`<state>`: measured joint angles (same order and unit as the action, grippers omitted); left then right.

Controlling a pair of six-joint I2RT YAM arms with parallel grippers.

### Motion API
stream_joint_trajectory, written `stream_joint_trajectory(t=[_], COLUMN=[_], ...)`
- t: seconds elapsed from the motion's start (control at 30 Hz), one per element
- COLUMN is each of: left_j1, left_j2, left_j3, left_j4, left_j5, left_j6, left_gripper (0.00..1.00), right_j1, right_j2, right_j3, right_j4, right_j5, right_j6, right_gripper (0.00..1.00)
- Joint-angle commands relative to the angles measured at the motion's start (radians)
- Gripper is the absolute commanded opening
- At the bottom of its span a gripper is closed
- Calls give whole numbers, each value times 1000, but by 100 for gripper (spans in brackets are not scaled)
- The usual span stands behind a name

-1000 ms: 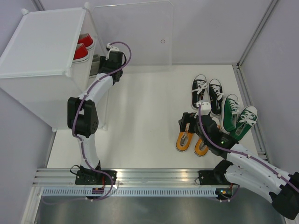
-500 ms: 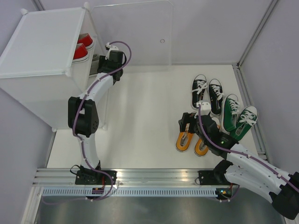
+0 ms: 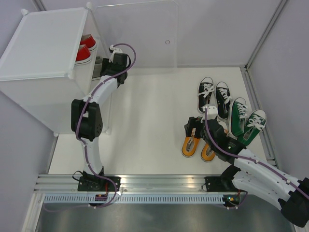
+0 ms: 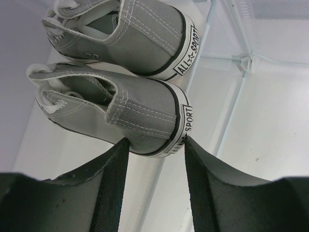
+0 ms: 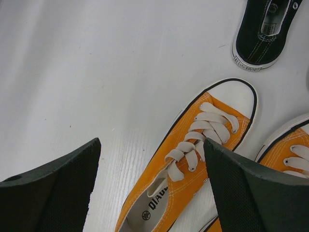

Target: Place and organize the shoes in the shoe cabinet

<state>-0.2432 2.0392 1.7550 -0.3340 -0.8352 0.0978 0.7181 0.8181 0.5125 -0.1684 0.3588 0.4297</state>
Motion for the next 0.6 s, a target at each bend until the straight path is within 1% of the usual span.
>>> stream_joint_trajectory(t=[0.0, 0.27, 0.57], left_j1=[107, 130, 134], left_j2=[4, -5, 27], left_j3=[9, 54, 61], left_j4=[6, 3, -16], left_j5=[-110, -151, -131], left_j6=[-15, 16, -3], left_gripper=[54, 57, 68], right_j1=[4, 4, 6], right_j2=[3, 4, 10], right_j3=[0, 0, 0], right_j4=[43, 43, 44], right_j5=[-6, -6, -6], right_j6=[-2, 0, -2], right_gripper=[90, 91, 91])
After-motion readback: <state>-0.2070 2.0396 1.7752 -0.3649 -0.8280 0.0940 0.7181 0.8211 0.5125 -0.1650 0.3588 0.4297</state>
